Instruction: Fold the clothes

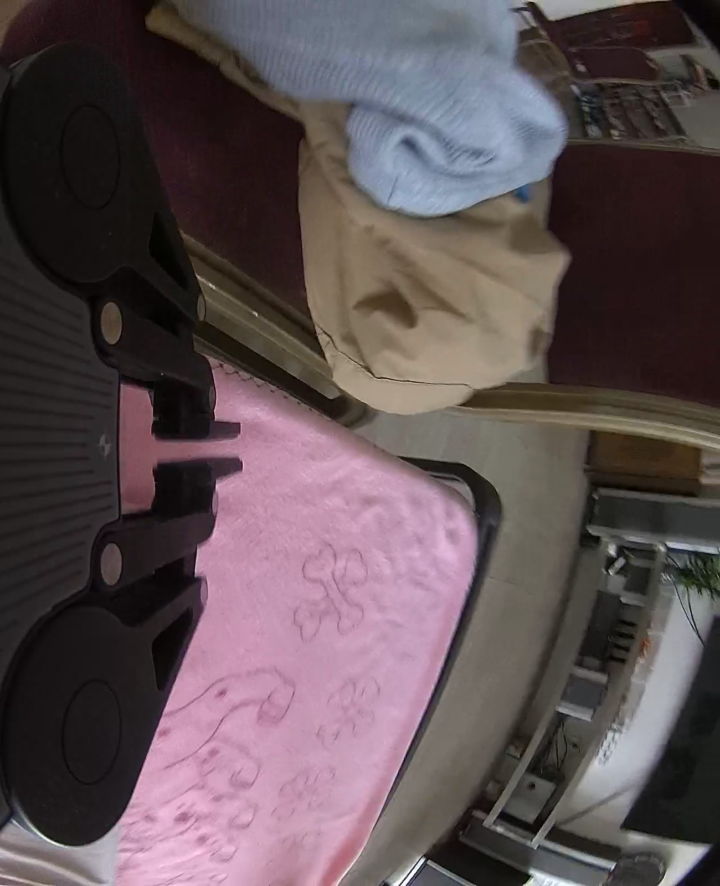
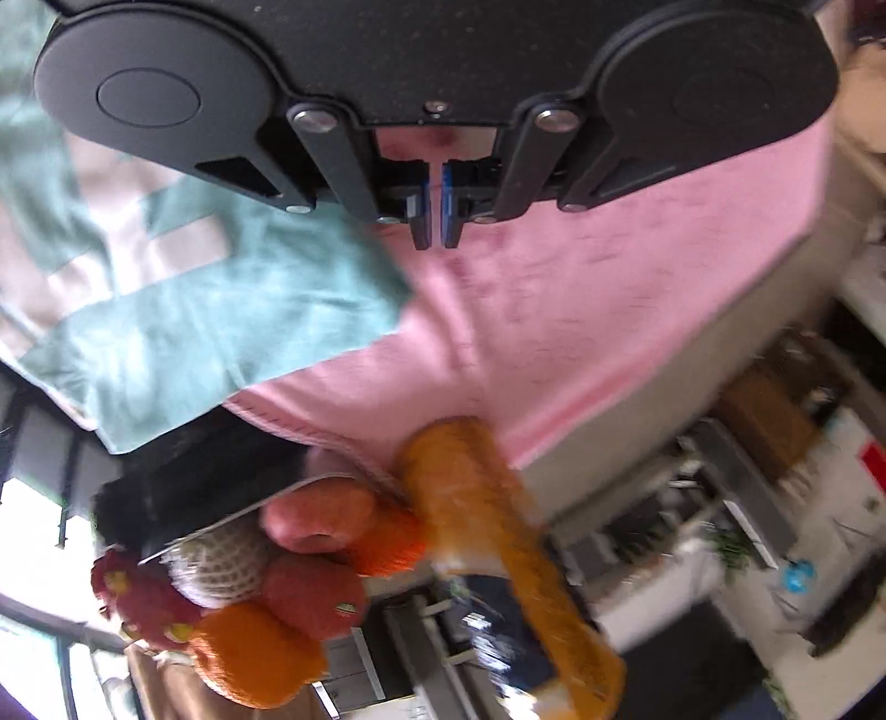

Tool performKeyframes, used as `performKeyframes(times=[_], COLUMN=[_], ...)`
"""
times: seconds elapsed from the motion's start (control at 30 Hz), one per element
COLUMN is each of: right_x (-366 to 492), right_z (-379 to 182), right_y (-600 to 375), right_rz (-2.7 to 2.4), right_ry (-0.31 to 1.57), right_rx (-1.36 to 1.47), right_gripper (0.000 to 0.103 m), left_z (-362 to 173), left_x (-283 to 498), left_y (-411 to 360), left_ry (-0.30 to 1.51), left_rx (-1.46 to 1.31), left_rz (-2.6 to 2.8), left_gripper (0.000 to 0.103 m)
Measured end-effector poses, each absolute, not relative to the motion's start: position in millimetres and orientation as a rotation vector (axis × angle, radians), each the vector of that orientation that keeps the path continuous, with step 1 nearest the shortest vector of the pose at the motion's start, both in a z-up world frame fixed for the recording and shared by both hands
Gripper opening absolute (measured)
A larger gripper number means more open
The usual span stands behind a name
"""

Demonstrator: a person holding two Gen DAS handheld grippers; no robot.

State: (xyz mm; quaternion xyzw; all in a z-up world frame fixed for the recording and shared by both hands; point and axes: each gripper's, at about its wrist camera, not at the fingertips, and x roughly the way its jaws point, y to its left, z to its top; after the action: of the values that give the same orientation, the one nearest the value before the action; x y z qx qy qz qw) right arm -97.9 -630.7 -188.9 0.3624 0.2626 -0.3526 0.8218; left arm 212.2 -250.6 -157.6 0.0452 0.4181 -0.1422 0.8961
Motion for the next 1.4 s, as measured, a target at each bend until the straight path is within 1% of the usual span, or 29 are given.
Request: performKeyframes(times=[0.03,0.13,0.2,0.27,0.3,0.4,0.47,0.53,0.63,0.67,0.7,0.73,0.77,0.8,0.83,0.87,0.93,1.0,1.1,1.23,1.37,1.4], right_x=[-101.6,-113.4,-123.9,-132.6,-127.0,-108.8,-88.2,-67.2,-48.9,-50.3,-59.1,-68.2,-79.6,-91.1,-100.3,-106.4,-114.8,-121.2,-111.2,-72.5,-45.8,-43.2], right_z=[-183.0,-163.2,-152.1,-153.2,-161.2,-186.5,-212.5,-229.9,-239.4,-240.3,-240.4,-240.5,-237.0,-233.8,-230.0,-224.4,-212.9,-208.0,-212.6,-229.1,-244.2,-249.1], right_y=[-625.5,-608.2,-596.8,-587.3,-587.2,-587.6,-589.1,-586.2,-582.1,-586.1,-596.1,-606.5,-617.2,-625.2,-632.3,-633.3,-628.9,-623.6,-619.5,-615.4,-612.6,-616.7], right_rz=[-0.715,-0.604,-0.525,-0.466,-0.454,-0.42,-0.307,-0.212,-0.194,-0.24,-0.313,-0.387,-0.498,-0.581,-0.639,-0.722,-0.774,-0.711,-0.592,-0.353,-0.255,-0.298], right_ry=[0.549,0.521,0.51,0.504,0.532,0.621,0.676,0.718,0.791,0.809,0.794,0.776,0.748,0.722,0.707,0.708,0.664,0.609,0.587,0.617,0.664,0.703], right_rx=[0.782,0.796,0.825,0.889,0.918,1.003,1.12,1.165,1.08,1.052,1.065,1.078,1.054,1.04,1.039,1.002,0.949,0.985,1.044,1.127,1.14,1.117], right_gripper=[0.005,0.007,0.017,0.026,0.027,0.026,0.025,0.026,0.026,0.014,0.006,0.006,0.002,0.001,0.004,0.01,0.012,0.017,0.017,0.018,0.019,0.015], left_z=[-152.1,-139.6,-135.1,-137.7,-143.3,-163.1,-177.8,-190.0,-197.4,-198.6,-199.8,-200.8,-200.9,-200.7,-199.8,-198.2,-188.0,-175.8,-167.2,-179.4,-196.5,-198.7], left_x=[204.2,179.2,165.8,157.9,156.9,158.5,162.0,168.1,180.5,184.8,189.1,192.9,194.6,193.7,192.3,190.7,183.6,173.4,159.0,158.7,184.4,192.6], left_y=[-248.7,-234.5,-223.7,-218.3,-221.7,-252.3,-269.1,-274.5,-260.5,-254.5,-248.5,-243.3,-240.8,-239.2,-237.5,-235.7,-233.7,-237.5,-255.2,-292.7,-298.5,-294.0], left_ry=[0.854,0.852,0.866,0.898,0.921,0.962,0.967,0.975,0.978,0.982,0.985,0.986,0.983,0.979,0.978,0.975,0.946,0.907,0.87,0.866,0.915,0.927], left_rx=[0.097,0.056,0.01,-0.035,-0.04,0.057,0.132,0.175,0.194,0.193,0.193,0.193,0.199,0.204,0.197,0.188,0.156,0.136,0.138,0.227,0.231,0.207], left_rz=[-0.305,-0.375,-0.439,-0.498,-0.523,-0.557,-0.526,-0.452,-0.319,-0.285,-0.252,-0.222,-0.203,-0.183,-0.17,-0.157,-0.172,-0.25,-0.437,-0.588,-0.511,-0.477], left_gripper=[0.017,0.017,0.017,0.017,0.017,0.016,0.015,0.014,0.011,0.011,0.012,0.012,0.012,0.011,0.011,0.011,0.011,0.011,0.013,0.019,0.018,0.013])
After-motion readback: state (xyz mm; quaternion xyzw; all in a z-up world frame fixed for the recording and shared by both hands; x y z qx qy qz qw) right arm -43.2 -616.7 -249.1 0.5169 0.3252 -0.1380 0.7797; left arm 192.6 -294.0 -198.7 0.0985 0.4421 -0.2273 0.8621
